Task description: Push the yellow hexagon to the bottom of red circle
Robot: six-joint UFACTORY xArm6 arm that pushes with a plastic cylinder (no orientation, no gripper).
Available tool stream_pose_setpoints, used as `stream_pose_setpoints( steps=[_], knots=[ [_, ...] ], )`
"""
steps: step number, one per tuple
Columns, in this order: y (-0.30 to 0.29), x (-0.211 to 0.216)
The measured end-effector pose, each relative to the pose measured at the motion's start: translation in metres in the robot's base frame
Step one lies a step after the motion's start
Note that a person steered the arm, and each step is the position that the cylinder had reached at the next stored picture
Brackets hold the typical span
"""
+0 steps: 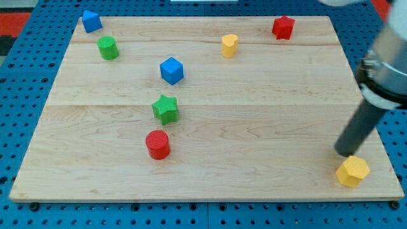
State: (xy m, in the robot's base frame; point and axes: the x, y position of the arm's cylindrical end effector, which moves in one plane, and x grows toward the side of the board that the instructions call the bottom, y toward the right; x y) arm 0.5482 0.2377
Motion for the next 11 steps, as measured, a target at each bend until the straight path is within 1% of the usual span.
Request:
stream_pose_setpoints(
  steps=[1, 2, 3, 4, 5, 9, 10, 11],
  knots=[
    [0.011, 0.015],
    [0.002, 0.048],
    [0.015, 0.049],
    [0.084, 0.058],
    [0.083, 0.069],
    [-0.054, 0.070],
    [-0.116, 0.070],
    [-0.156, 0.055]
  ],
)
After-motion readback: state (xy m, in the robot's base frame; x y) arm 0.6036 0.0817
